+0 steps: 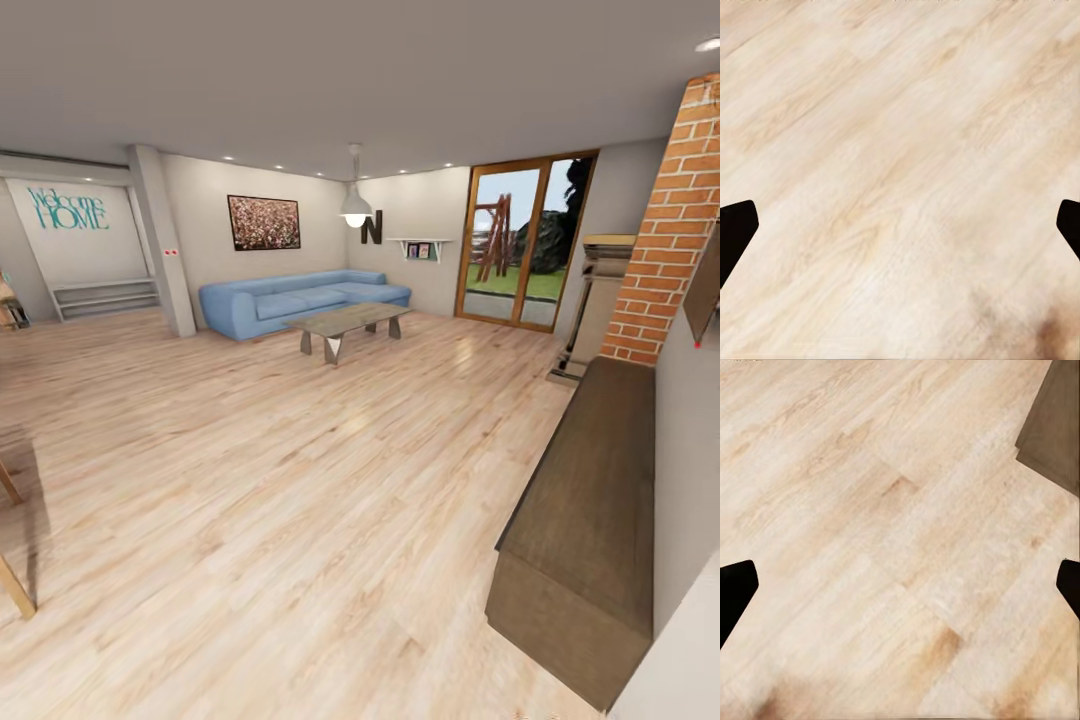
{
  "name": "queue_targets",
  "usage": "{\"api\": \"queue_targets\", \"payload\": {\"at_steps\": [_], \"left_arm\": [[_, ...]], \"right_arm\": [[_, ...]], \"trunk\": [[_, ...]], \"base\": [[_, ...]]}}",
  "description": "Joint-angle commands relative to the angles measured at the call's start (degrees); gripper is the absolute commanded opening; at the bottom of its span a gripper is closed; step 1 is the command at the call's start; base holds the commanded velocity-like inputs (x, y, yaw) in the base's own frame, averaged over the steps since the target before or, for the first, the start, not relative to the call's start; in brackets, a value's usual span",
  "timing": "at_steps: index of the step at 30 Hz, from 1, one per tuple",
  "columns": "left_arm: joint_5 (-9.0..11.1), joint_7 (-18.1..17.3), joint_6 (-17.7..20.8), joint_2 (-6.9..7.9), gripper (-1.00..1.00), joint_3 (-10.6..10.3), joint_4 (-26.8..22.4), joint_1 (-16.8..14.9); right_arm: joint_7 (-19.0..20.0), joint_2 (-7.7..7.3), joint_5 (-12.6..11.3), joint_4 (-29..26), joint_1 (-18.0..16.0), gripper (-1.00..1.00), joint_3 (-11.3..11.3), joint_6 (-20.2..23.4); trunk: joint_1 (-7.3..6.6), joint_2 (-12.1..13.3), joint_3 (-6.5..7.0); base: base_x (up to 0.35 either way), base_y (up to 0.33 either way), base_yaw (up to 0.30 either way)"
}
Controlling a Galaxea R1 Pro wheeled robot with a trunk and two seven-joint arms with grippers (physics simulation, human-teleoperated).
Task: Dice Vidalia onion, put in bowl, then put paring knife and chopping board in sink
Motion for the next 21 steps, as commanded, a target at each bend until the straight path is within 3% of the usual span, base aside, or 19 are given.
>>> {"api": "queue_targets", "payload": {"at_steps": [1, 7, 21], "left_arm": [[0.1, 0.0, -0.1, 0.01, 1.0, 0.5, 0.0, 0.0], [0.1, 0.0, -0.2, -0.09, 1.0, 2.3, 0.2, 0.0], [0.1, -0.3, -0.2, -1.09, 1.0, 2.6, 2.5, 0.0]], "right_arm": [[-0.1, 0.01, 0.0, 0.0, 0.0, 1.0, 0.0, -0.2], [-0.3, 0.03, 0.0, 0.0, 0.0, 1.0, 0.0, -0.1], [-0.3, -0.12, 0.0, 0.1, 0.0, 1.0, -0.4, -0.1]], "trunk": [[0.0, 0.0, -0.05], [0.0, 0.0, -0.05], [0.0, 0.0, -0.05]], "base": [[0.0, 0.0, -0.251], [0.0, 0.0, -0.264], [0.0, 0.0, -0.27]]}}
